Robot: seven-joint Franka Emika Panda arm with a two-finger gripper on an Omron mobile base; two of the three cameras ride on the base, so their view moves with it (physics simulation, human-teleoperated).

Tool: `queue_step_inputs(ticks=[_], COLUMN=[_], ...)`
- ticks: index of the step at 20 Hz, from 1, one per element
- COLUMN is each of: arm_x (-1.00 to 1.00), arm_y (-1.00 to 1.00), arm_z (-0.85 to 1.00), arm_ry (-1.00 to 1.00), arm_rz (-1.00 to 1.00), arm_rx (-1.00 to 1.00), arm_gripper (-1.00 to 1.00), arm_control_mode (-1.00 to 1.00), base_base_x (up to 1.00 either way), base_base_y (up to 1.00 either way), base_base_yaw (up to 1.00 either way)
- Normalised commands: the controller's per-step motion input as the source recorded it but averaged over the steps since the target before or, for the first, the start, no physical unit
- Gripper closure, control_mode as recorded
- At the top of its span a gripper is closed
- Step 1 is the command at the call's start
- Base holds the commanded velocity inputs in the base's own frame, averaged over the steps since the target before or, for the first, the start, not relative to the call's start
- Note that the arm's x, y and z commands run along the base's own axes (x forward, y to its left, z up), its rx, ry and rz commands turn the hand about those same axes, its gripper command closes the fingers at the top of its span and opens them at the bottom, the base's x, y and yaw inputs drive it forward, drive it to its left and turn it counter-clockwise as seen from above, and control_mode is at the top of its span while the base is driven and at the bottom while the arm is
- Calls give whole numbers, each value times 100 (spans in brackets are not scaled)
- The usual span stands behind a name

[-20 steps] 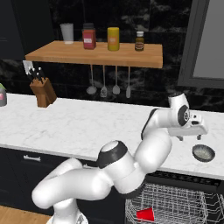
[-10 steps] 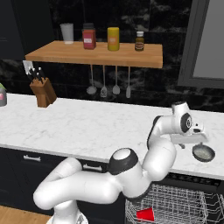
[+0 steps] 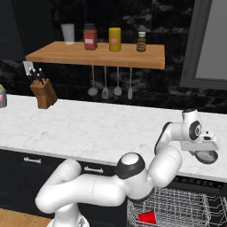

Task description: Pick up the cup and bowl from the counter, place them in the dishwasher, and close the dishwasher door.

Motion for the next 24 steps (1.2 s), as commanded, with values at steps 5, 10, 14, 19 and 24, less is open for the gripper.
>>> queue_step_inputs(ticks=[5, 10, 14, 19, 24], arm_x=[-1, 0, 0, 0, -2], arm_y=[3, 0, 11, 2, 0], arm_z=[-32, -28, -31, -19, -2], arm_ry=[3, 2, 0, 2, 0], arm_rz=[1, 2, 5, 11, 4], arm_rx=[0, 4, 4, 2, 0], arm_gripper=[-100, -100, 100, 100, 100], arm_control_mode=[-100, -100, -100, -100, -100], base_base_x=[0, 0, 0, 0, 0], base_base_y=[0, 0, 0, 0, 0], base_base_yaw=[0, 0, 0, 0, 0])
